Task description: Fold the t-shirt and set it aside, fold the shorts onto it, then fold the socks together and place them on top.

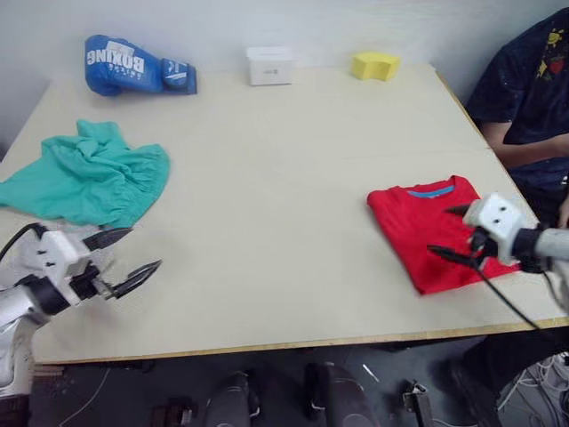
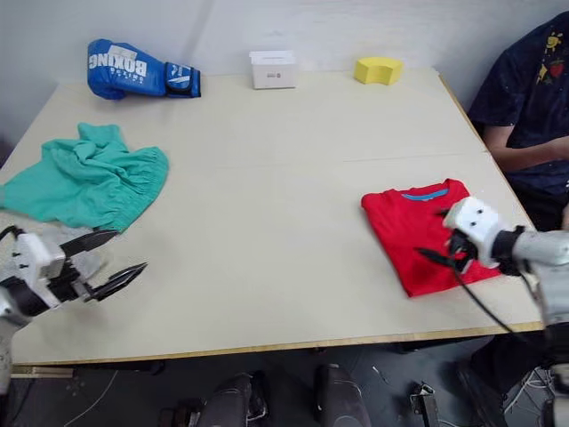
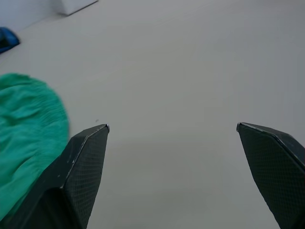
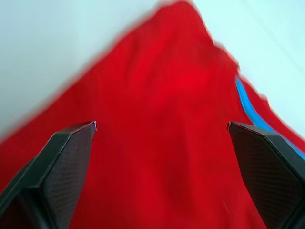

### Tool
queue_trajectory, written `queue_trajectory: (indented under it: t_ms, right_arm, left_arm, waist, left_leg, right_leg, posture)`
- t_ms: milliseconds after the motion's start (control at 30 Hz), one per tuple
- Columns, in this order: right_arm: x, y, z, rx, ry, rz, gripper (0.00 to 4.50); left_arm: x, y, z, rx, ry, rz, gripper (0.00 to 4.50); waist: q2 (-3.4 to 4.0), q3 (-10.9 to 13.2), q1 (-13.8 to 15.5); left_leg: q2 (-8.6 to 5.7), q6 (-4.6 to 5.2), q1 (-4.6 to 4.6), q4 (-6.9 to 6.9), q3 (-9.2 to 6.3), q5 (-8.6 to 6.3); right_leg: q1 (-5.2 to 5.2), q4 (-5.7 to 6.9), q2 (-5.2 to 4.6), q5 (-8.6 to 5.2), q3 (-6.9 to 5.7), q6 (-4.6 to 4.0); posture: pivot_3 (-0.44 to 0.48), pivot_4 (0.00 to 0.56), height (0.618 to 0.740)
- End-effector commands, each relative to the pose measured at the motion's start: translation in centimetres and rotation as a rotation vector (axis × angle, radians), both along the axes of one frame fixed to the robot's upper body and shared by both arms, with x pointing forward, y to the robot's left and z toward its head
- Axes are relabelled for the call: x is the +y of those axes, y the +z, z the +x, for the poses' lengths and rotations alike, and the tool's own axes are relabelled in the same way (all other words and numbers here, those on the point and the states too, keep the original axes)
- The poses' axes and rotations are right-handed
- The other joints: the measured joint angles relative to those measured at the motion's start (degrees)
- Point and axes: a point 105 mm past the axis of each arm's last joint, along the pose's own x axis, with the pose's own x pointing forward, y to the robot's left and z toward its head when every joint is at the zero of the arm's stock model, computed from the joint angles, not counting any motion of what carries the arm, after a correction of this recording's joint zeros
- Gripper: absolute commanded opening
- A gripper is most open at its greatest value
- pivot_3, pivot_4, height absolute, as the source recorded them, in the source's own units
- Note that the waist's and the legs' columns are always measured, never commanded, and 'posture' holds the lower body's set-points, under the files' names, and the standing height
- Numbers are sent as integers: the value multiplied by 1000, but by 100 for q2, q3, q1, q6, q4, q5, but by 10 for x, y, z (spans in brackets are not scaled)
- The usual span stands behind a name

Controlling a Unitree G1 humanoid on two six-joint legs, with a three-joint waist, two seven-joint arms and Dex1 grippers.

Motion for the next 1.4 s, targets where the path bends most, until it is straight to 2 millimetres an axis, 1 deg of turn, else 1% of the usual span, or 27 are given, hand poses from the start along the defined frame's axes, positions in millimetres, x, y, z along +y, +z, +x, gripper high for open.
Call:
queue_trajectory:
  t_ms: [33, 67, 133, 167, 200, 233, 300, 367, 433, 500, 567, 600, 633, 667, 700, 800, 833, 900, 967, 1033, 1100, 1167, 1200, 1233, 1300, 1333, 1400]
  right_arm:
    - [29, 24, -6, -154, 69, 101, 4478]
    - [35, 23, -7, -161, 73, 132, 4478]
    - [45, 19, -12, -187, 105, 138, 4478]
    - [50, 19, -16, -230, 131, 125, 4478]
    - [54, 14, -22, -231, 155, 126, 4478]
    - [58, 8, -28, -223, 168, 131, 4478]
    - [64, -3, -39, -213, 189, 141, 4478]
    - [67, -4, -45, -233, 189, 178, 4478]
    - [68, -2, -47, -254, 186, 216, 4478]
    - [74, -1, -54, -237, 224, 274, 4478]
    - [76, 3, -59, -231, 229, 340, 4478]
    - [76, 5, -61, -234, 230, 356, 4478]
    - [76, 7, -62, -232, 226, 367, 4478]
    - [77, 8, -62, -233, 217, 375, 4478]
    - [77, 10, -62, -232, 211, 381, 4478]
    - [84, 8, -66, -221, 205, 396, 4478]
    - [86, 6, -67, -217, 207, 395, 4478]
    - [89, 4, -68, -214, 206, 395, 4478]
    - [90, 5, -64, -229, 186, 401, 4478]
    - [90, 7, -62, -245, 175, 399, 4478]
    - [88, 8, -61, -253, 168, 394, 4478]
    - [84, 9, -62, -260, 150, 390, 4478]
    - [82, 8, -62, -262, 134, 391, 4500]
    - [79, 7, -63, -259, 115, 400, 4500]
    - [80, 2, -68, -245, 116, 394, 4500]
    - [82, 0, -70, -241, 119, 392, 4500]
    - [82, 0, -72, -235, 112, 397, 4500]
  left_arm:
    - [41, 11, -25, -74, 232, 2, 4500]
    - [51, 11, -32, -82, 299, -7, 4500]
    - [73, 5, -49, -76, 431, -33, 4500]
    - [85, 1, -58, -61, 504, -44, 4500]
    - [96, -6, -68, -27, 583, -59, 4500]
    - [106, -13, -79, 10, 649, -81, 4500]
    - [119, -17, -96, 26, 750, -111, 4500]
    - [122, -16, -102, 32, 783, -144, 4500]
    - [119, -13, -100, 37, 770, -180, 4500]
    - [103, -2, -83, 33, 675, -214, 4500]
    - [86, 12, -60, 38, 563, -224, 4500]
    - [78, 17, -49, 57, 513, -233, 4500]
    - [70, 20, -36, 94, 468, -216, 4500]
    - [63, 24, -22, 125, 441, -204, 4500]
    - [60, 26, -14, 147, 430, -193, 4500]
    - [40, 41, 33, 182, 362, -126, 4500]
    - [33, 41, 45, 219, 340, -111, 4500]
    - [27, 37, 65, 280, 309, -5, 4500]
    - [22, 44, 94, 275, 288, -10, 4500]
    - [10, 40, 113, 336, 226, -7, 4500]
    - [11, 30, 128, 383, 240, 63, 4500]
    - [19, 22, 141, 393, 297, 148, 4500]
    - [19, 21, 148, 375, 307, 156, 4099]
    - [14, 20, 155, 373, 306, 122, 3881]
    - [9, 14, 164, 372, 307, 153, 3246]
    - [4, 14, 168, 361, 301, 152, 2942]
    - [-5, 17, 176, 326, 281, 124, 2274]
  waist:
    - [11, 8, -42]
    - [9, 9, -79]
    - [24, 22, -129]
    - [19, 28, -109]
    - [15, 31, -15]
    - [11, 34, 69]
    - [8, 35, 224]
    - [3, 35, 328]
    - [14, 34, 356]
    - [19, 28, 356]
    - [8, 21, 378]
    - [7, 20, 398]
    - [9, 21, 408]
    - [8, 21, 416]
    - [8, 21, 421]
    - [6, 22, 429]
    - [4, 22, 437]
    - [-1, 23, 416]
    - [-3, 25, 382]
    - [-13, 29, 382]
    - [-18, 25, 351]
    - [-20, 25, 320]
    - [-24, 26, 310]
    - [-28, 27, 312]
    - [-39, 28, 319]
    - [-44, 28, 320]
    - [-50, 32, 311]
  left_leg:
    - [-23, 25, -4, -7, -44, -10]
    - [-71, 93, 4, -52, -141, 30]
    - [-168, 110, 2, -105, -321, 93]
    - [-225, 122, -3, -123, -411, 125]
    - [-237, 122, -10, -107, -421, 124]
    - [-234, 122, -15, -91, -417, 121]
    - [-233, 113, -11, -85, -411, 111]
    - [-229, 92, -12, -83, -408, 96]
    - [-217, 92, -16, -83, -408, 95]
    - [-181, 91, -71, -90, -417, 94]
    - [-184, 93, -68, -93, -412, 97]
    - [-185, 90, -64, -94, -412, 98]
    - [-185, 86, -65, -95, -411, 101]
    - [-186, 82, -64, -93, -404, 103]
    - [-191, 81, -64, -94, -399, 103]
    - [-205, 83, -68, -92, -364, 104]
    - [-207, 92, -71, -89, -352, 121]
    - [-210, 75, -72, -89, -337, 141]
    - [-209, 72, -63, -89, -315, 144]
    - [-207, 74, -63, -88, -312, 158]
    - [-204, 69, -61, -85, -303, 165]
    - [-204, 74, -56, -84, -292, 168]
    - [-203, 75, -56, -84, -289, 168]
    - [-202, 75, -58, -84, -287, 168]
    - [-202, 77, -66, -79, -287, 170]
    - [-202, 77, -69, -74, -287, 170]
    - [-201, 84, -71, -52, -285, 166]
  right_leg:
    - [34, -13, -19, 0, -32, 1]
    - [98, -34, -68, -5, -142, 11]
    - [196, -43, -153, -25, -325, 41]
    - [228, -38, -208, -49, -413, 81]
    - [225, -29, -219, -65, -413, 106]
    - [217, -20, -222, -72, -396, 101]
    - [216, -25, -221, -71, -377, 98]
    - [216, -42, -219, -61, -365, 82]
    - [209, -82, -205, -54, -362, 72]
    - [215, -160, -164, -22, -353, 8]
    - [204, -151, -164, -40, -309, -1]
    - [203, -150, -162, -56, -310, -18]
    - [199, -146, -161, -55, -312, -16]
    - [191, -129, -162, -22, -313, 44]
    - [181, -111, -167, -19, -313, 47]
    - [152, -61, -184, -31, -305, 51]
    - [139, -44, -185, -38, -299, 55]
    - [127, -27, -182, -40, -294, 58]
    - [118, -12, -175, -40, -285, 59]
    - [112, -2, -168, -36, -287, 61]
    - [109, 0, -158, -25, -289, 58]
    - [108, 3, -156, -25, -287, 59]
    - [106, 4, -155, -25, -286, 59]
    - [102, 6, -154, -25, -284, 59]
    - [96, 12, -140, -26, -287, 59]
    - [96, 21, -121, -26, -285, 59]
    - [97, 36, -121, -28, -280, 62]
  posture:
    - [0, 150, 740]
    - [0, 150, 740]
    - [0, 150, 740]
    - [0, 150, 740]
    - [0, 150, 740]
    - [0, 150, 740]
    - [0, 150, 740]
    - [0, 150, 740]
    - [0, 150, 740]
    - [0, 150, 740]
    - [0, 150, 740]
    - [0, 150, 740]
    - [0, 150, 740]
    - [0, 150, 740]
    - [0, 150, 740]
    - [0, 150, 740]
    - [0, 150, 740]
    - [0, 150, 740]
    - [0, 150, 740]
    - [0, 150, 740]
    - [0, 150, 740]
    - [0, 150, 740]
    - [0, 150, 740]
    - [0, 150, 740]
    - [0, 150, 740]
    - [0, 150, 740]
    - [0, 150, 740]
